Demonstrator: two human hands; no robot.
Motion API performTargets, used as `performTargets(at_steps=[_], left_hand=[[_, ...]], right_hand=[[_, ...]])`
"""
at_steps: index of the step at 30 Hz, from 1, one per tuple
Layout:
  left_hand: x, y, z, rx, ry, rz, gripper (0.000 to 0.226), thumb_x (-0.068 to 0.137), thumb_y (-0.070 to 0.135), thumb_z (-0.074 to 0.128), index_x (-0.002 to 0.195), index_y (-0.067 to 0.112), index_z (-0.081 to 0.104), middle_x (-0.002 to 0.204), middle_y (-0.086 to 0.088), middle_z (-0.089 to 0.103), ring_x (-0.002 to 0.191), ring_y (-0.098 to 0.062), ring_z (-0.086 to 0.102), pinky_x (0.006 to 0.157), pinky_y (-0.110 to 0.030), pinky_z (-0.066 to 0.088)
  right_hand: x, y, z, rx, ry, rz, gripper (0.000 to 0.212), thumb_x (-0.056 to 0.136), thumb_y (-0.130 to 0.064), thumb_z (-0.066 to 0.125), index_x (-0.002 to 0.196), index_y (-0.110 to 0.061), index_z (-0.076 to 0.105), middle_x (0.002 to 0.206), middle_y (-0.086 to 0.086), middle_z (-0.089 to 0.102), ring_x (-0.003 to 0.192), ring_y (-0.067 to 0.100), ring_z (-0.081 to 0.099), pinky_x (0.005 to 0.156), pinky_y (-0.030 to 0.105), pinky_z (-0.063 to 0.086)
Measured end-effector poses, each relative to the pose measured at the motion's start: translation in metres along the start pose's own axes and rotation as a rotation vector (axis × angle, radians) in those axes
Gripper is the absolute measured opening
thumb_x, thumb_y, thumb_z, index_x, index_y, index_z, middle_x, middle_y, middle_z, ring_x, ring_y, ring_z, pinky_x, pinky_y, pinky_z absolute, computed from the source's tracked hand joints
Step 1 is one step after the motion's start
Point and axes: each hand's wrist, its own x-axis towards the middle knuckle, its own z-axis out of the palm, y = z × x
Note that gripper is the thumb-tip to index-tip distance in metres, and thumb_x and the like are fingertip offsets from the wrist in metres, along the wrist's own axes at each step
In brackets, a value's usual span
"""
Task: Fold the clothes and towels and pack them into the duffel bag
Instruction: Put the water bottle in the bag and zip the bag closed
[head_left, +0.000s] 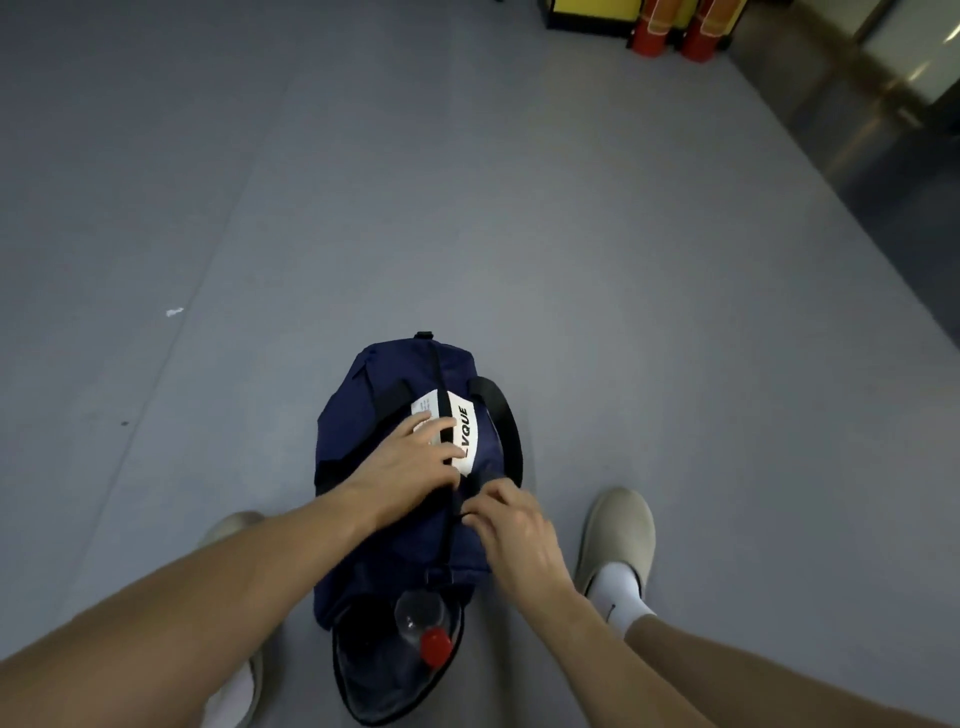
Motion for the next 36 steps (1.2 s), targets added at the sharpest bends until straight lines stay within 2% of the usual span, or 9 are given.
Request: performTargets(at_steps=[6, 10, 15, 17, 21, 24, 26, 31, 36], left_hand=[[-0.017, 0.018, -0.005, -0.086, 0.065, -0.319, 0.034, 0.082, 0.008, 0.074, 0.104, 0.034, 0.076, 0.137, -0.003, 0.062, 0.136, -0.036, 0.046, 0.112, -0.05, 0.034], [-0.066, 0.068, 0.014, -0.224, 0.177, -0.502, 0.045, 0.071, 0.006, 0.085, 0.111, 0.026, 0.076, 0.123, -0.005, 0.07, 0.112, -0.035, 0.065, 0.091, -0.045, 0.054], [-0.151, 0.155, 0.032, -0.261, 0.251, -0.576, 0.032, 0.093, 0.027, 0.048, 0.118, 0.025, 0.069, 0.117, 0.005, 0.064, 0.102, -0.022, 0.059, 0.079, -0.038, 0.051], [-0.162, 0.173, 0.036, -0.317, 0.206, -0.652, 0.031, 0.097, 0.034, 0.042, 0.113, 0.026, 0.067, 0.112, 0.006, 0.064, 0.095, -0.02, 0.059, 0.076, -0.036, 0.05], [-0.175, 0.183, 0.048, -0.412, 0.025, -0.686, 0.007, 0.091, 0.035, 0.061, 0.093, 0.029, 0.063, 0.085, 0.011, 0.063, 0.073, -0.016, 0.058, 0.063, -0.031, 0.046], [-0.187, 0.19, 0.066, -0.375, -0.224, -0.66, 0.033, 0.065, 0.043, 0.083, 0.093, 0.033, 0.069, 0.082, 0.013, 0.066, 0.075, -0.016, 0.063, 0.064, -0.03, 0.047], [-0.187, 0.191, 0.075, -0.311, -0.28, -0.678, 0.046, 0.051, 0.042, 0.088, 0.093, 0.036, 0.071, 0.08, 0.014, 0.067, 0.075, -0.015, 0.062, 0.065, -0.029, 0.048], [-0.175, 0.186, 0.078, -0.255, -0.228, -0.615, 0.045, 0.037, 0.017, 0.093, 0.07, 0.034, 0.067, 0.06, 0.013, 0.056, 0.057, -0.014, 0.053, 0.056, -0.027, 0.038], [-0.163, 0.168, 0.067, -0.32, -0.018, -0.56, 0.025, 0.069, 0.015, 0.085, 0.083, 0.03, 0.07, 0.076, 0.011, 0.062, 0.065, -0.014, 0.054, 0.054, -0.029, 0.045]], right_hand=[[-0.042, -0.007, -0.002, 0.004, -0.052, -0.028, 0.017, 0.098, -0.03, 0.056, 0.106, -0.027, 0.071, 0.115, -0.01, 0.056, 0.097, 0.015, 0.057, 0.075, 0.026, 0.048], [-0.063, 0.012, -0.002, 0.064, -0.129, 0.099, 0.032, 0.102, -0.031, 0.052, 0.133, -0.031, 0.06, 0.135, -0.01, 0.052, 0.115, 0.015, 0.058, 0.087, 0.028, 0.046], [-0.111, 0.038, 0.016, -0.118, -0.302, 0.196, 0.058, 0.107, -0.031, 0.036, 0.158, -0.042, 0.011, 0.164, -0.013, 0.022, 0.121, 0.023, 0.059, 0.087, 0.036, 0.051], [-0.124, 0.044, 0.024, -0.097, -0.305, 0.205, 0.057, 0.107, -0.032, 0.036, 0.158, -0.038, 0.013, 0.164, -0.009, 0.023, 0.126, 0.024, 0.056, 0.093, 0.035, 0.048], [-0.12, 0.042, 0.028, 0.024, -0.233, 0.286, 0.051, 0.105, -0.039, 0.043, 0.154, -0.028, 0.035, 0.15, -0.001, 0.047, 0.125, 0.026, 0.056, 0.097, 0.038, 0.047], [-0.111, 0.031, 0.026, 0.09, -0.28, 0.302, 0.048, 0.097, -0.057, 0.049, 0.138, -0.033, 0.049, 0.124, -0.005, 0.064, 0.11, 0.02, 0.063, 0.086, 0.033, 0.047], [-0.107, 0.018, 0.028, 0.091, -0.297, 0.254, 0.048, 0.092, -0.064, 0.053, 0.13, -0.035, 0.052, 0.113, -0.01, 0.065, 0.103, 0.016, 0.063, 0.077, 0.029, 0.043], [-0.101, -0.006, 0.044, 0.138, -0.244, 0.201, 0.033, 0.094, -0.054, 0.057, 0.12, -0.034, 0.057, 0.103, -0.013, 0.069, 0.094, 0.011, 0.065, 0.071, 0.025, 0.042], [-0.087, -0.02, 0.056, 0.439, -0.136, 0.36, 0.014, 0.098, -0.047, 0.056, 0.107, -0.038, 0.061, 0.084, -0.011, 0.071, 0.074, 0.003, 0.068, 0.074, 0.035, 0.057]])
